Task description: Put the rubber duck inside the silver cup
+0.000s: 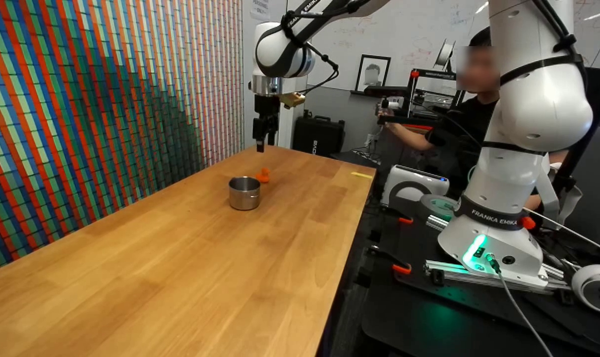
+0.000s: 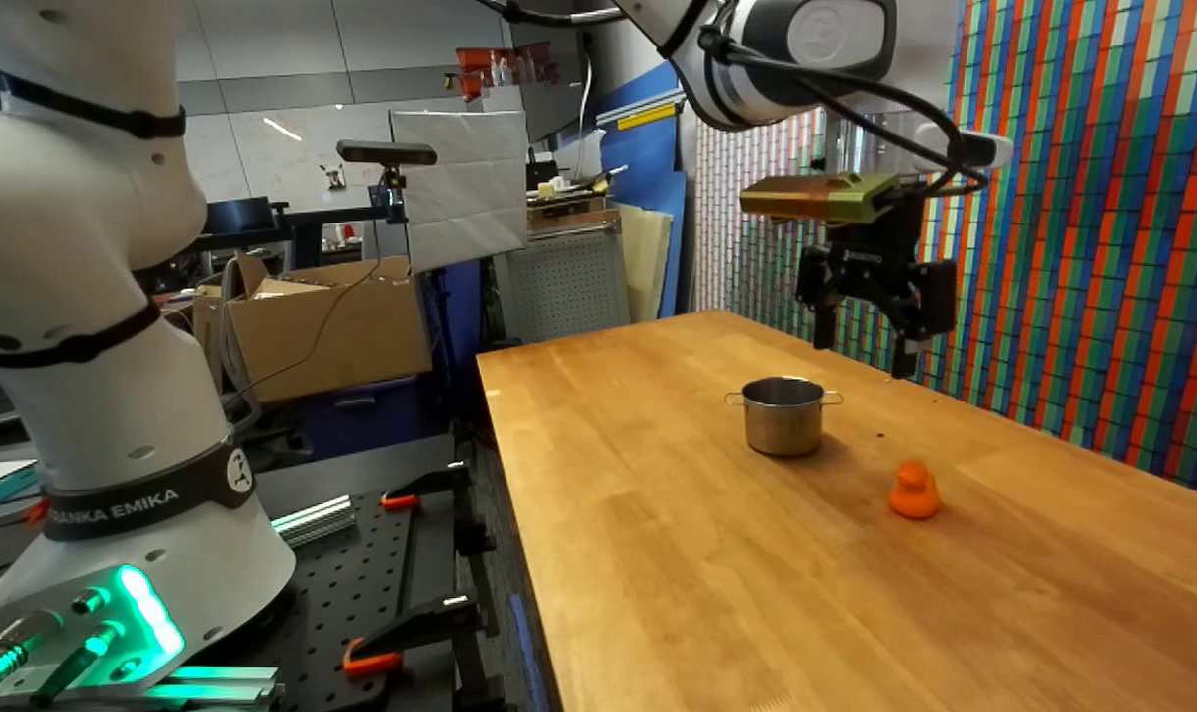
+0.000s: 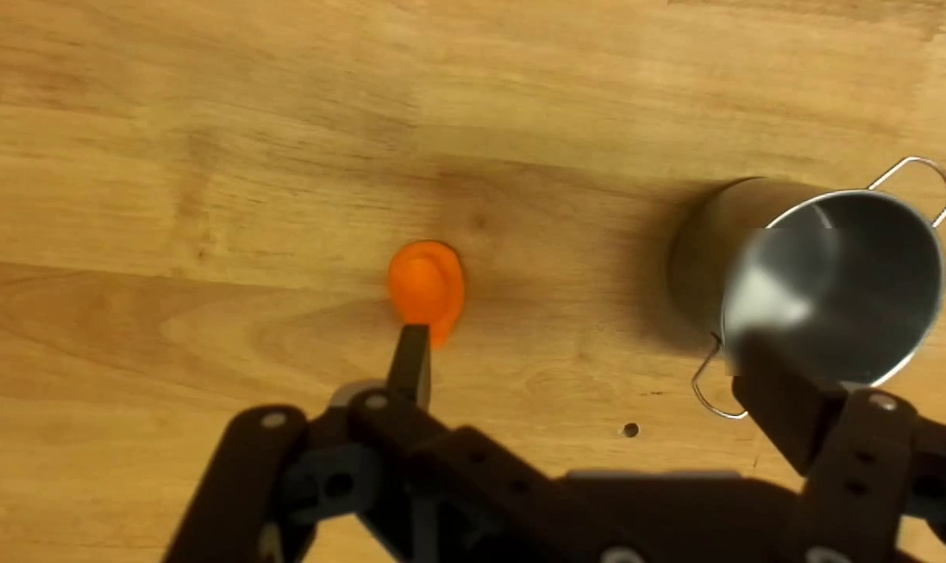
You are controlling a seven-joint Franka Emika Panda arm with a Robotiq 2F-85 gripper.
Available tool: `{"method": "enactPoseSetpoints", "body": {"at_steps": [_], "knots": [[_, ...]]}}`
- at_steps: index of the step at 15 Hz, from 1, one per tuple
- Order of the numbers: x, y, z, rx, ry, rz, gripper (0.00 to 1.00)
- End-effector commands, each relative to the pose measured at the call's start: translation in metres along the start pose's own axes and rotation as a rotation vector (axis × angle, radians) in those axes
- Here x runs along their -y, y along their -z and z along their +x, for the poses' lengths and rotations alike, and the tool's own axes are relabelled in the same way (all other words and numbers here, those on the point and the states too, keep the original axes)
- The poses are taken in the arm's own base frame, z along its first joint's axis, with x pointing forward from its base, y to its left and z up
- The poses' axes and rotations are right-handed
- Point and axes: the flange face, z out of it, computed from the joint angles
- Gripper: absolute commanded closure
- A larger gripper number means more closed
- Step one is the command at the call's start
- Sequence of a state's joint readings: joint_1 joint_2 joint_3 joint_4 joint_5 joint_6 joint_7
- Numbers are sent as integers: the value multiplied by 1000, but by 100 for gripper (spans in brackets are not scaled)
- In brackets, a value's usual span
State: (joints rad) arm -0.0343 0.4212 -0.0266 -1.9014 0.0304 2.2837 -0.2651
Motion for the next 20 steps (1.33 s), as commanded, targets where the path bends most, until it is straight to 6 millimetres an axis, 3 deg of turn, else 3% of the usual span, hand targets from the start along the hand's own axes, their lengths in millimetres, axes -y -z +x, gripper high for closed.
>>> {"method": "enactPoseSetpoints", "body": {"at_steps": [1,4,13,20], "knots": [[0,-4,0,8,0,2,0],[3,-11,-2,-9,45,-25,0],[-53,-41,12,-106,22,-194,0],[-46,-96,2,-102,-86,-154,0]]}}
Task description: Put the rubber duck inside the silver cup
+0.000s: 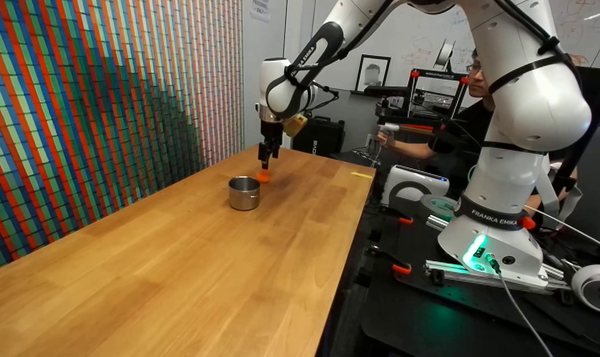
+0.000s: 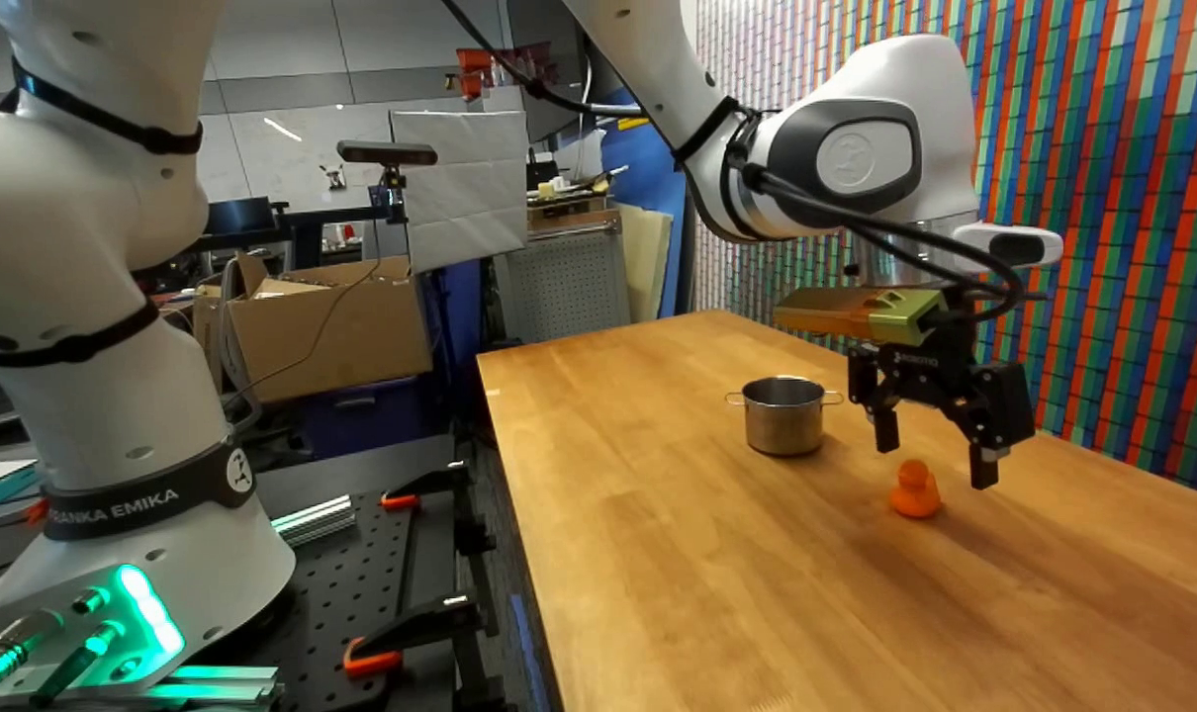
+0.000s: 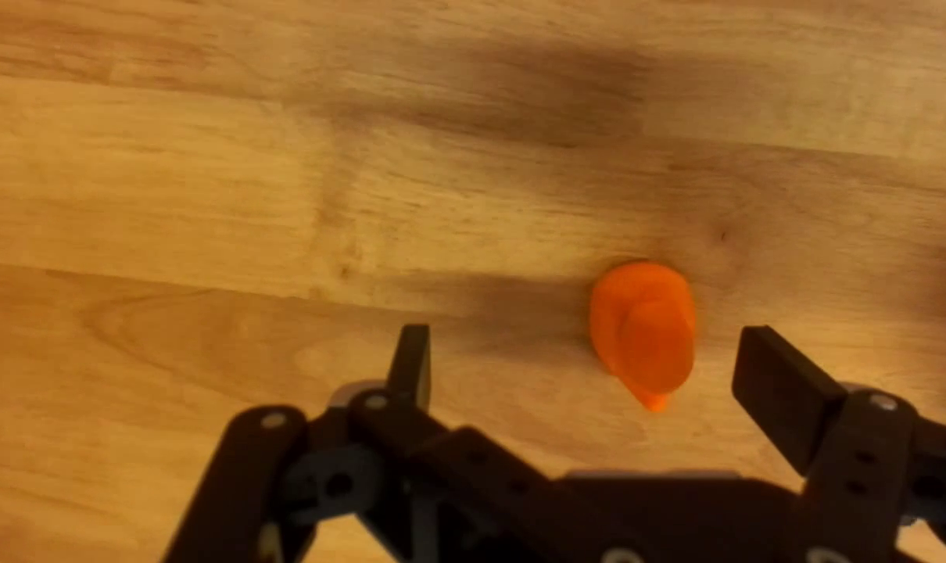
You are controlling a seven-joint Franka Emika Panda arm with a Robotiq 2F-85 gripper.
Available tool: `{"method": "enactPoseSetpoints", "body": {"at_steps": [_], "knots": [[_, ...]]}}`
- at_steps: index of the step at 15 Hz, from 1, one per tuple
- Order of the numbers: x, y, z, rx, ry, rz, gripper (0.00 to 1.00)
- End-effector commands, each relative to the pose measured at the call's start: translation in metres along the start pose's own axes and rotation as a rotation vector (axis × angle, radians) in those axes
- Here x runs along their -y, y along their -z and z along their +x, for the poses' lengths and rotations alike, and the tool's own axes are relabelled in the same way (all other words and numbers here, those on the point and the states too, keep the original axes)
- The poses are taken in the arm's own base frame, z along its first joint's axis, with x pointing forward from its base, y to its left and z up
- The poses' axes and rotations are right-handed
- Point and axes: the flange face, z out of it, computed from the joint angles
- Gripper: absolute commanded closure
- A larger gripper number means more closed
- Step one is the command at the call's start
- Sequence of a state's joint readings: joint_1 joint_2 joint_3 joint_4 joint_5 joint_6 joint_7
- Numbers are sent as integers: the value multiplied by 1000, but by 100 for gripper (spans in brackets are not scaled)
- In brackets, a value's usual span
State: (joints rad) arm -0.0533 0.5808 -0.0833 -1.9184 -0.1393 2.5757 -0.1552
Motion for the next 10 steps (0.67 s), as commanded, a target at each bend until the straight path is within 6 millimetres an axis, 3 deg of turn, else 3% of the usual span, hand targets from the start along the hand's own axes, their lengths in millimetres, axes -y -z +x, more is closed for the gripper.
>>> {"method": "enactPoseSetpoints", "body": {"at_steps": [1,2,8,10], "knots": [[6,-22,2,-23,-64,7,0],[7,-29,4,-39,-78,9,19],[11,-55,5,-80,-129,5,67],[11,-53,6,-85,-138,5,80]]}}
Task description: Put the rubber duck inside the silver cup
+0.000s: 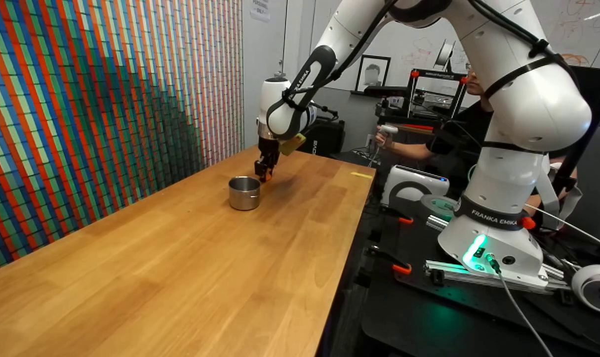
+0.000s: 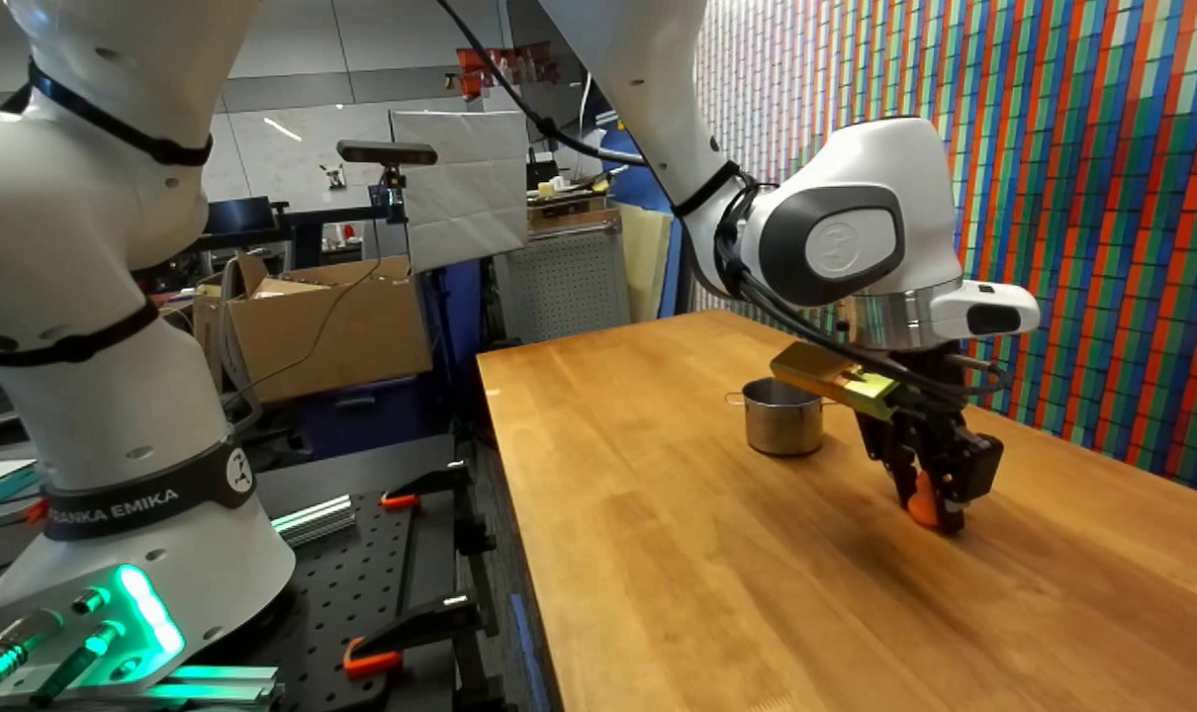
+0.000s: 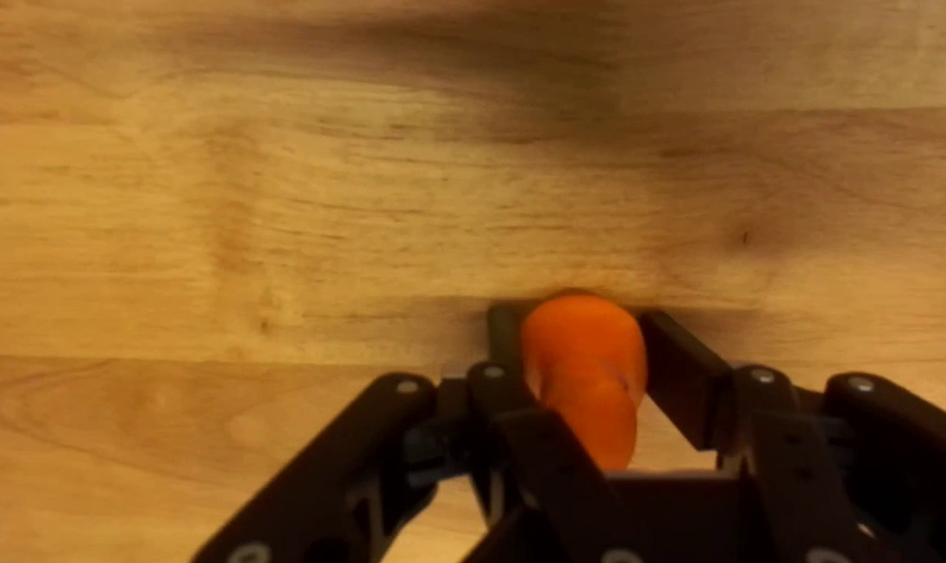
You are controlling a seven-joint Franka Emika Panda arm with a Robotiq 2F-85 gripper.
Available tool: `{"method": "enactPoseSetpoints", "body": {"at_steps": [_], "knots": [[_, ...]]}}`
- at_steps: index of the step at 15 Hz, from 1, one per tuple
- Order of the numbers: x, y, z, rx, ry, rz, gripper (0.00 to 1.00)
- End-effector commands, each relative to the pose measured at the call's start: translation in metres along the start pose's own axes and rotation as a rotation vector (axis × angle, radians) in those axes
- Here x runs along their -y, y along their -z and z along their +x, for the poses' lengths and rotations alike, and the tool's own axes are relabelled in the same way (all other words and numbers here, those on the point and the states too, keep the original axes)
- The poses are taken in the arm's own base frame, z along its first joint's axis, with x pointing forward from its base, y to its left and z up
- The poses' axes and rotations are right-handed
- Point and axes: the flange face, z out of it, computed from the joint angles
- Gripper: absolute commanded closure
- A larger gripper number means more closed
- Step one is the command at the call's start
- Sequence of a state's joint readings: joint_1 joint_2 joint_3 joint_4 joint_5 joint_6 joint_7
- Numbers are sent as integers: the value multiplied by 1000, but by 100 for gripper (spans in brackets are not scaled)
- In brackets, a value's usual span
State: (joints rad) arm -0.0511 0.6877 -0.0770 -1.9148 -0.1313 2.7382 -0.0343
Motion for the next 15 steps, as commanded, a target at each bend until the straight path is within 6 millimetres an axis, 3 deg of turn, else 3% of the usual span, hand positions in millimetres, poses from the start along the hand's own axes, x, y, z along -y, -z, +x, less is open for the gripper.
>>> {"method": "enactPoseSetpoints", "body": {"at_steps": [1,4,10,15], "knots": [[-5,-2,8,-22,-29,-3,80],[-4,20,16,-7,-27,13,81],[16,96,39,24,-36,76,81],[41,143,31,123,-44,135,81]]}}
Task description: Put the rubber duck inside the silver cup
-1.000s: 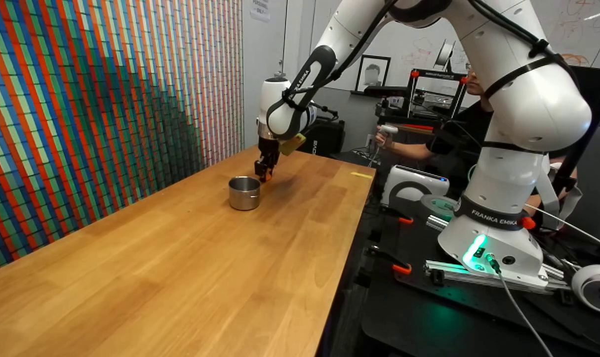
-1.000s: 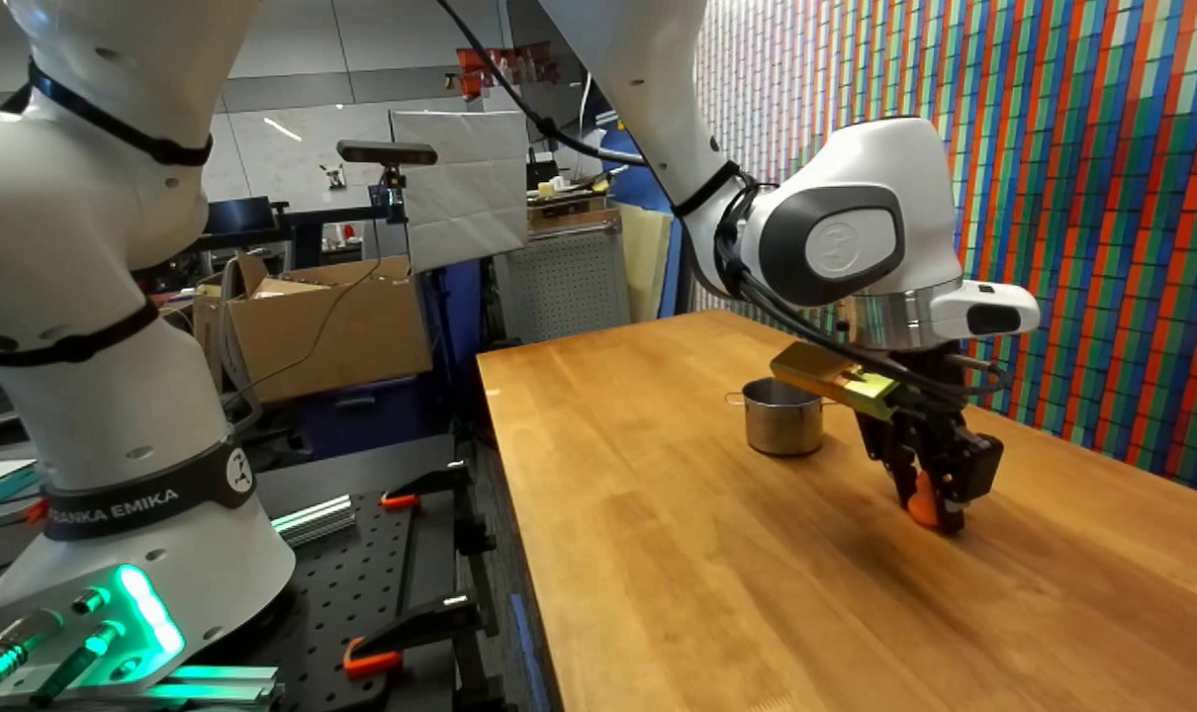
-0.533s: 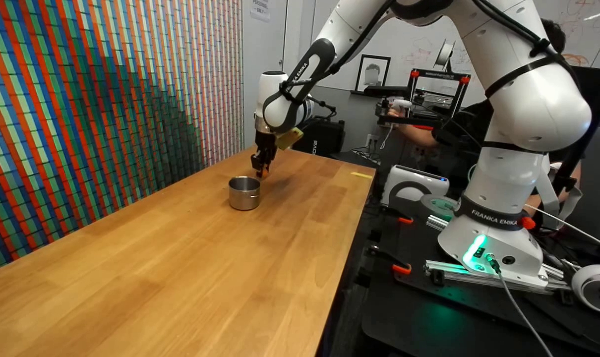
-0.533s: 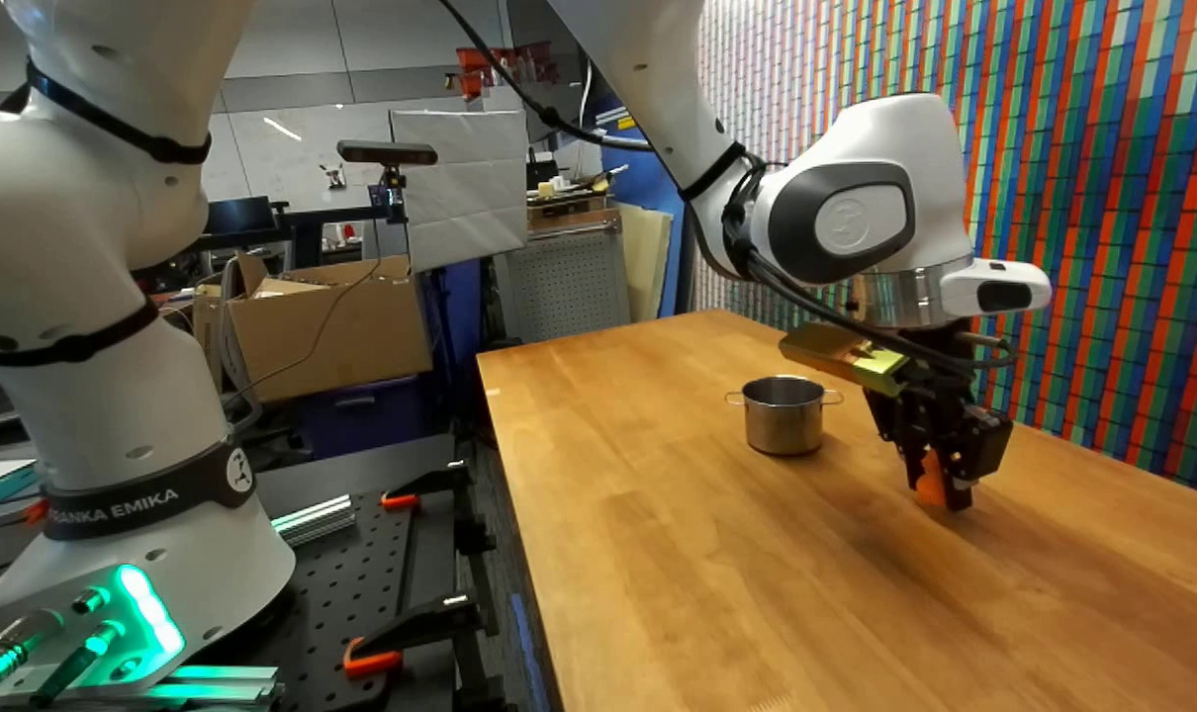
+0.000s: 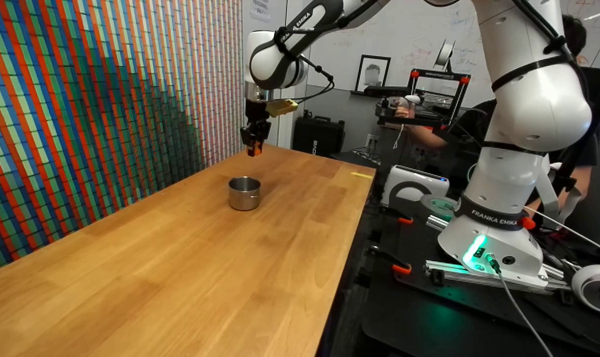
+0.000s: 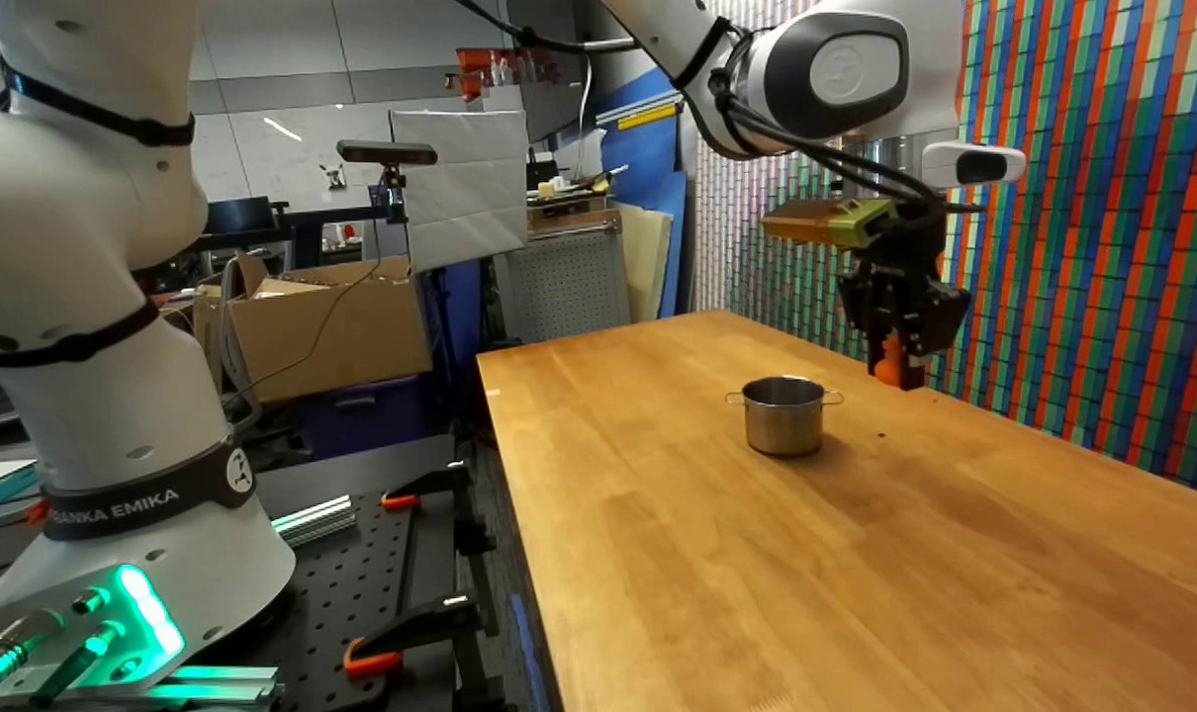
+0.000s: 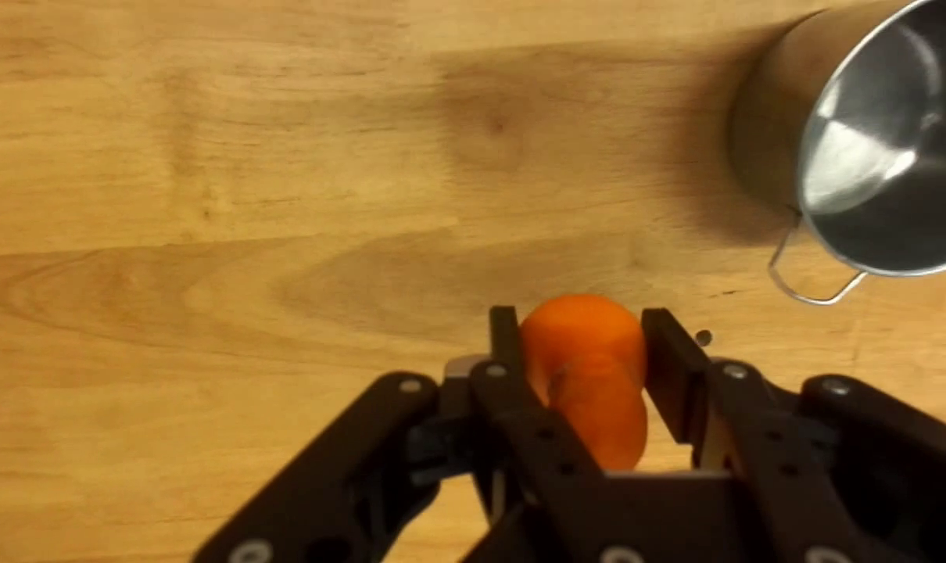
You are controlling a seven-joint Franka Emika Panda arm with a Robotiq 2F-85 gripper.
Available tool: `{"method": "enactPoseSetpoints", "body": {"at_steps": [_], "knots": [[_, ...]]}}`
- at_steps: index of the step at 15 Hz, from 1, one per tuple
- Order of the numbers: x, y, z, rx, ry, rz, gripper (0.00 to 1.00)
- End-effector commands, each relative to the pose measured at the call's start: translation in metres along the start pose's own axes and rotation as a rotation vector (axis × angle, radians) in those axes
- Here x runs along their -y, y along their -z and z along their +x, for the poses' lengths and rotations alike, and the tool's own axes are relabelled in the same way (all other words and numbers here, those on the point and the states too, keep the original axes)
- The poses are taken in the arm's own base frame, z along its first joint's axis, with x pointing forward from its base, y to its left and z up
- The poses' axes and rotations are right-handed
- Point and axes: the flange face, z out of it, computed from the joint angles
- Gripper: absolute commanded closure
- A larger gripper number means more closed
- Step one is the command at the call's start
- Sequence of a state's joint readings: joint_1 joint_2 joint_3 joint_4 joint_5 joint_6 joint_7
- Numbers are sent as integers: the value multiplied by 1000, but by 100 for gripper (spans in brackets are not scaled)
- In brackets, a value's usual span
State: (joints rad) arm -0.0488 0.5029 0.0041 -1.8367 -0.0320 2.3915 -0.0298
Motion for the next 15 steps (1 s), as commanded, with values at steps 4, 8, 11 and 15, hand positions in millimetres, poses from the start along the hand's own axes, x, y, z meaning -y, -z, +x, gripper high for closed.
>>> {"method": "enactPoseSetpoints", "body": {"at_steps": [4,8,11,15], "knots": [[38,32,-20,91,-8,85,81],[69,20,-32,121,6,123,81],[93,5,-41,122,18,127,81],[106,-17,-37,116,18,120,81]]}}
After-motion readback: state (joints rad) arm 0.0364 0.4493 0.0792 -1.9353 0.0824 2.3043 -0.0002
